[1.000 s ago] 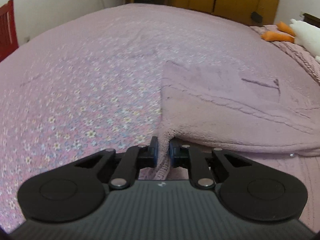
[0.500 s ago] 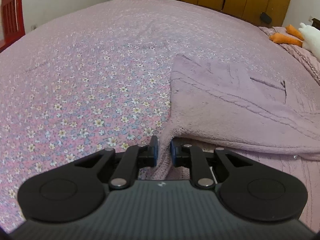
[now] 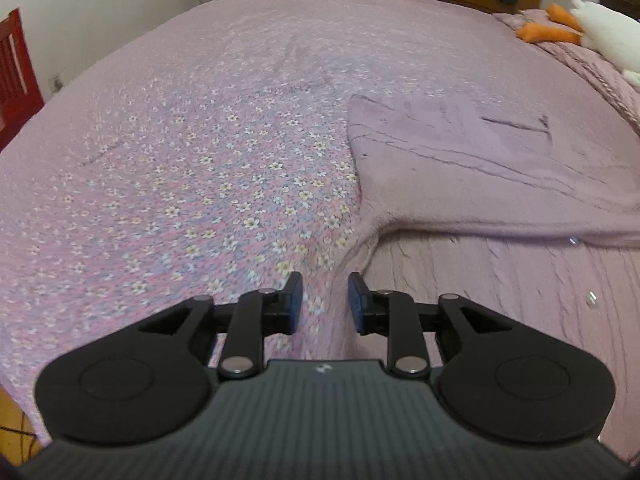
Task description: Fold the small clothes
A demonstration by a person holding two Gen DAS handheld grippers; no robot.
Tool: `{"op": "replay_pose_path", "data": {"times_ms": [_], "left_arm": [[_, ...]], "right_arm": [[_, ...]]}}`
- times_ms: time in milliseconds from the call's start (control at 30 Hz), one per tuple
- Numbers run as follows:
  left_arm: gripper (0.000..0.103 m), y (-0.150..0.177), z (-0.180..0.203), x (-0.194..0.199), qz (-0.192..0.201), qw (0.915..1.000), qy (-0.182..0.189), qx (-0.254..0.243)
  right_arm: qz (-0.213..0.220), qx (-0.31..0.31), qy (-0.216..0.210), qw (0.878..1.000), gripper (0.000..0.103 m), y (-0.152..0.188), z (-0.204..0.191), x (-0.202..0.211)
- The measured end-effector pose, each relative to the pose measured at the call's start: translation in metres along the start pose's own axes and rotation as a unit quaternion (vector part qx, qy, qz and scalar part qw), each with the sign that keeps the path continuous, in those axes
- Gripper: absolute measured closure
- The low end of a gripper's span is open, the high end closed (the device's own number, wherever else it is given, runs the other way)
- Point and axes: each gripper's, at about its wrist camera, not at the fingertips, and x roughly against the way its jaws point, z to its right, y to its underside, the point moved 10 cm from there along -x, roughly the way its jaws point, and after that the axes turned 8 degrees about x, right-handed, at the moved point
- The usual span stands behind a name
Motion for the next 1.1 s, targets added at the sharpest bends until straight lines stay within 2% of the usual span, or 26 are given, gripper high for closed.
{"op": "replay_pose_path", "data": {"times_ms": [67, 133, 167, 300, 367, 467, 633, 733, 800, 900, 1100], "left_arm": [[0.065, 0.005, 0.002, 0.013, 0.001, 0.9999, 0.008, -0.014], [0.063, 0.012, 0.004, 0.022, 0.001, 0.9996, 0.008, -0.028], [0.063, 0.016, 0.004, 0.026, 0.002, 0.9994, 0.006, -0.035], [0.063, 0.032, 0.004, 0.039, -0.001, 0.9981, -0.011, -0.061], [0.063, 0.038, 0.003, 0.043, -0.002, 0.9975, -0.013, -0.07], [0.063, 0.047, 0.003, 0.051, -0.003, 0.9974, -0.014, -0.071], [0.063, 0.069, 0.021, 0.059, -0.009, 0.9967, 0.012, -0.08], [0.063, 0.08, 0.033, 0.062, -0.009, 0.9949, 0.023, -0.098], [0.061, 0.087, 0.041, 0.064, -0.01, 0.9935, 0.031, -0.109], [0.055, 0.097, 0.05, 0.065, -0.012, 0.9912, 0.044, -0.124], [0.049, 0.113, 0.062, 0.066, -0.006, 0.9873, 0.044, -0.153]], "right_arm": [[-0.006, 0.017, -0.001, 1.0, 0.03, 0.009, -0.005, 0.008], [-0.007, 0.035, -0.001, 0.999, 0.027, 0.015, -0.011, 0.015], [-0.004, 0.049, -0.003, 0.999, 0.021, 0.018, -0.016, 0.019], [-0.017, 0.117, -0.007, 0.993, 0.016, 0.027, -0.04, 0.027], [-0.012, 0.152, -0.011, 0.988, 0.011, 0.029, -0.054, 0.033], [-0.008, 0.204, -0.022, 0.979, 0.008, 0.04, -0.072, 0.036], [-0.036, 0.276, -0.023, 0.96, 0.008, 0.069, -0.091, 0.03], [-0.048, 0.291, -0.033, 0.955, 0.007, 0.084, -0.101, 0.027], [-0.055, 0.286, -0.041, 0.956, 0.007, 0.091, -0.104, 0.024], [-0.066, 0.282, -0.046, 0.956, 0.006, 0.099, -0.106, 0.019], [-0.086, 0.291, -0.064, 0.951, 0.003, 0.113, -0.117, 0.006]]}}
